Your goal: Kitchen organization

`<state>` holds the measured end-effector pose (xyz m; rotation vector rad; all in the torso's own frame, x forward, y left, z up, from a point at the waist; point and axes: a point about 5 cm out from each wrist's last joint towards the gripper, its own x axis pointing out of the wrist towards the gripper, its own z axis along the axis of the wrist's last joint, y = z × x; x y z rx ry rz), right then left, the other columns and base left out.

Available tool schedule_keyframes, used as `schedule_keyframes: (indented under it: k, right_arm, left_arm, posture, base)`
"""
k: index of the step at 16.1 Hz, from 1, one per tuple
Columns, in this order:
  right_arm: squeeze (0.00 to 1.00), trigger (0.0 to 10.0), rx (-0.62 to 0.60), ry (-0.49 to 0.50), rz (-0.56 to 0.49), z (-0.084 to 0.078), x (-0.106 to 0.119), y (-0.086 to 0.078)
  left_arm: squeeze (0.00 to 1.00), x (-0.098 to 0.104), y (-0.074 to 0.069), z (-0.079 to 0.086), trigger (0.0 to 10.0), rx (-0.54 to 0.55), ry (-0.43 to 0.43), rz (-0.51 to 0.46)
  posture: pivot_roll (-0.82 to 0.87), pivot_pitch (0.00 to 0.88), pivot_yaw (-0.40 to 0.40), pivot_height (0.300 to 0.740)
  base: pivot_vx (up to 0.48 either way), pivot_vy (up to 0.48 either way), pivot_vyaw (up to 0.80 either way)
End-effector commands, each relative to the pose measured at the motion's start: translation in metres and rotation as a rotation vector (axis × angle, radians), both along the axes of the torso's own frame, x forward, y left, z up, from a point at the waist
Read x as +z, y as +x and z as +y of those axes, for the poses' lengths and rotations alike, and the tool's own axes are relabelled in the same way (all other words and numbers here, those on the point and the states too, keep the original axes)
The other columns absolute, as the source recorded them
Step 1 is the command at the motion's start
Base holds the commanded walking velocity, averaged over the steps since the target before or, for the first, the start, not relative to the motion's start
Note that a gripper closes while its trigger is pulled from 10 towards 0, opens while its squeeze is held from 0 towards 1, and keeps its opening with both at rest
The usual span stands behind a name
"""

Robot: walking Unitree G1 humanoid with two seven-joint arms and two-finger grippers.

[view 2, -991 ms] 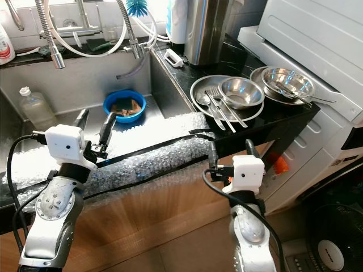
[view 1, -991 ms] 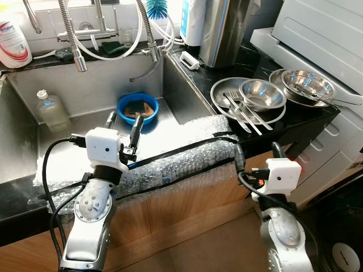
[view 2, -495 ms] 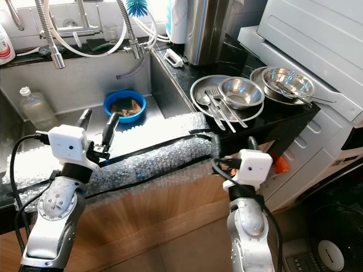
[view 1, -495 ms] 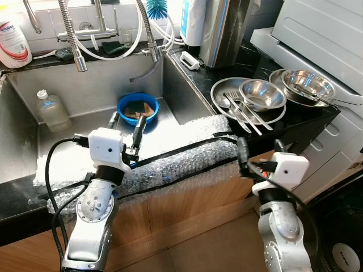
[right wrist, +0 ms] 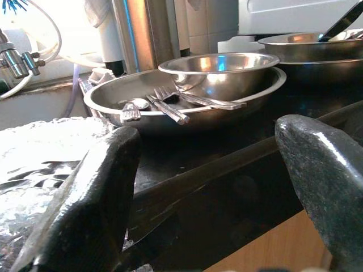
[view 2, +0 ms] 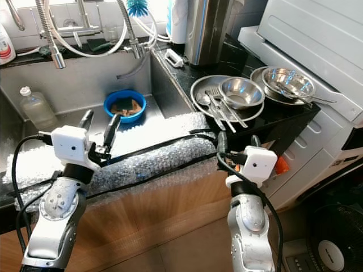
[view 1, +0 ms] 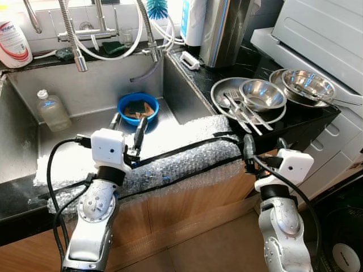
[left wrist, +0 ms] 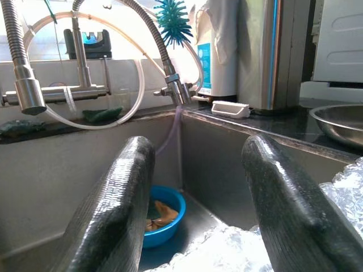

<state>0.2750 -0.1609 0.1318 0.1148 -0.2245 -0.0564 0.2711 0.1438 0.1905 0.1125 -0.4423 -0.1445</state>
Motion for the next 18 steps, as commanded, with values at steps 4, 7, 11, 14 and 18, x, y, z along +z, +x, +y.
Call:
schedule_keyframes:
  k: [4,7,11,14,18]
  right_arm:
    - [0.0,4.0,-0.023,0.012,0.022,-0.003,-0.003,0.002]
    - [0.0,10.0,-0.024,0.008,0.027,-0.003,-0.004,0.004]
    - [0.0,6.0,-0.012,0.013,0.017,-0.001,-0.002,0.006]
    - [0.0,10.0,-0.009,0.006,0.018,-0.001,-0.001,0.008]
    - [0.0,10.0,-0.004,0.005,0.008,-0.001,0.002,0.012]
  left_arm:
    - [0.0,0.0,0.0,-0.001,10.0,0.002,0.01,-0.005]
    - [0.0,0.0,0.001,-0.001,10.0,0.001,0.011,-0.005]
    - [0.0,0.0,0.001,-0.003,10.0,-0.002,0.015,-0.005]
    - [0.0,0.001,0.001,-0.003,10.0,-0.003,0.017,-0.006]
    - [0.0,0.001,0.002,-0.004,10.0,-0.006,0.014,-0.006]
  posture:
    - [0.05,0.113,-0.084,0.74]
    - [0.05,0.114,-0.082,0.74]
    - [0.05,0.114,-0.083,0.74]
    - [0.05,0.116,-0.083,0.74]
    - [0.05,0.115,-0.083,0.74]
  base:
    - [0.0,0.0,0.0]
    - [0.0,0.0,0.0]
    - [0.0,0.0,0.0]
    - [0.0,0.0,0.0]
    - [0.0,0.0,0.0]
